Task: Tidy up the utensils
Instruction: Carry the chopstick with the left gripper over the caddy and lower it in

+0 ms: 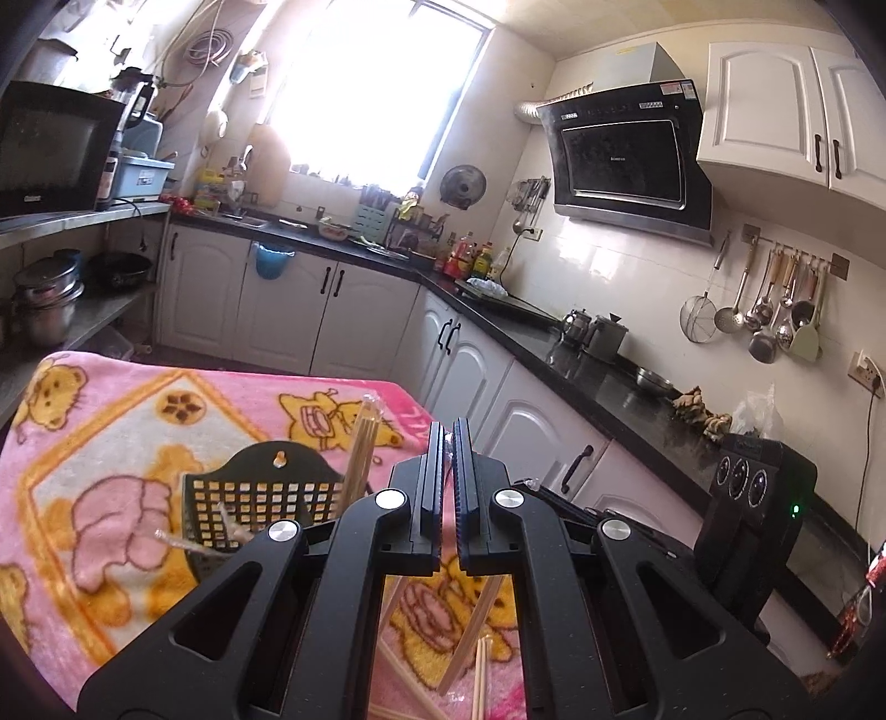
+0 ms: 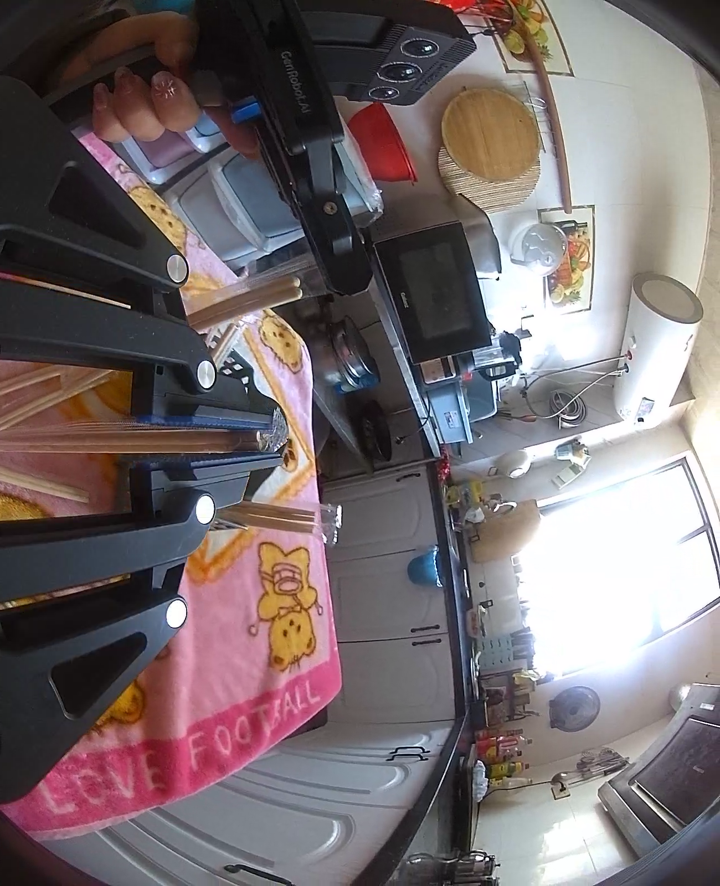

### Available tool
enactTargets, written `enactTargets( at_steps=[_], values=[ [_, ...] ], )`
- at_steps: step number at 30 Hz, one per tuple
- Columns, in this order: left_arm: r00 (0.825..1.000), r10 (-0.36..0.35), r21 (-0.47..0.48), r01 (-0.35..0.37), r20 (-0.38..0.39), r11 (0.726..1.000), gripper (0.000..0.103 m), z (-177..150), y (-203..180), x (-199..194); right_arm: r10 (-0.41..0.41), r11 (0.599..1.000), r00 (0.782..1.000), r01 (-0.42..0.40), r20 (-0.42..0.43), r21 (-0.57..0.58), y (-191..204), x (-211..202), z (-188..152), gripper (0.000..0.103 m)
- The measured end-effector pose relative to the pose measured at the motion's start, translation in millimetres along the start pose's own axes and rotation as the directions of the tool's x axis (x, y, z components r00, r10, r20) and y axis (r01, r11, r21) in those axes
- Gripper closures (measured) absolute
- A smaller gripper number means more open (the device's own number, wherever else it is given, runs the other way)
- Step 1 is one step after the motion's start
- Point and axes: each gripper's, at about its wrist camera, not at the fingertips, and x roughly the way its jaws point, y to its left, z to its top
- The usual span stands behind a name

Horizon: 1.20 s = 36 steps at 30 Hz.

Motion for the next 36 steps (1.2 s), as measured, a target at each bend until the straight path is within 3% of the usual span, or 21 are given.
enactTargets(
  at_steps=[20,36],
  values=[
    [0.996,0.039,0.014,-0.040,0.081,0.999,0.102,49.3,1.0,18.4,-0.003,0.997,0.990,0.013,0.144,-0.074,-0.3,15.3,57.9,0.095],
    [0.982,0.114,0.004,-0.116,0.150,0.993,0.102,79.6,18.9,23.6,0.031,0.992,0.970,0.000,0.242,-0.126,10.5,20.6,89.4,0.095]
  ],
)
